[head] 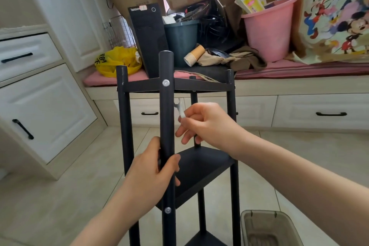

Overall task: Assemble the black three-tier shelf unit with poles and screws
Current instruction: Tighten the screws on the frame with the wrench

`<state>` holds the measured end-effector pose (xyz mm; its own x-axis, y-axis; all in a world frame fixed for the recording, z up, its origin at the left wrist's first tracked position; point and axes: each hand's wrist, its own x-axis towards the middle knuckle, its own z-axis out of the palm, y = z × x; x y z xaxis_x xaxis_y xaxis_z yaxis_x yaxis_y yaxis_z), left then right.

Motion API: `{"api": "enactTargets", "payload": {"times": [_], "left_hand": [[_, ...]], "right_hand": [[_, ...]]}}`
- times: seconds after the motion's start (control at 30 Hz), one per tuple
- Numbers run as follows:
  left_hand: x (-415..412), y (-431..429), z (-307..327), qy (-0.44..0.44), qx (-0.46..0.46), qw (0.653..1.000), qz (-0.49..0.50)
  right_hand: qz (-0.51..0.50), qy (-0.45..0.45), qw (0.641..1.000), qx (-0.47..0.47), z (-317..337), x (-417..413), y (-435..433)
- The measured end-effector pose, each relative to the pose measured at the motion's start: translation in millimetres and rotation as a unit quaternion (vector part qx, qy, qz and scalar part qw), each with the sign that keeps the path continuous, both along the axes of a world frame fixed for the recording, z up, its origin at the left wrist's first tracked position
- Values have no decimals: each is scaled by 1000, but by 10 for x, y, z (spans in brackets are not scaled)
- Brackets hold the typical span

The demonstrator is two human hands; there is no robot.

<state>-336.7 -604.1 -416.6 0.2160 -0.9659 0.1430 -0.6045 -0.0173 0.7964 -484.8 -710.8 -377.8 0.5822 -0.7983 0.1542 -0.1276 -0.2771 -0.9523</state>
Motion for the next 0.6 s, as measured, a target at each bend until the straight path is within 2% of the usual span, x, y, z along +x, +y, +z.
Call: {"api": "enactTargets", "payload": {"times": [0.17, 0.4, 0.6], "left_hand": [[-26, -32, 17, 11, 21, 1000, -9], [-61, -60, 51, 8, 21, 1000, 10], [-58, -64, 57, -19, 15, 999, 22]], "right_hand": [[8, 46, 998, -31, 34, 12, -32], [-18, 35, 998, -42, 88, -25, -105], [-32, 20, 999, 21, 138, -51, -141]]}}
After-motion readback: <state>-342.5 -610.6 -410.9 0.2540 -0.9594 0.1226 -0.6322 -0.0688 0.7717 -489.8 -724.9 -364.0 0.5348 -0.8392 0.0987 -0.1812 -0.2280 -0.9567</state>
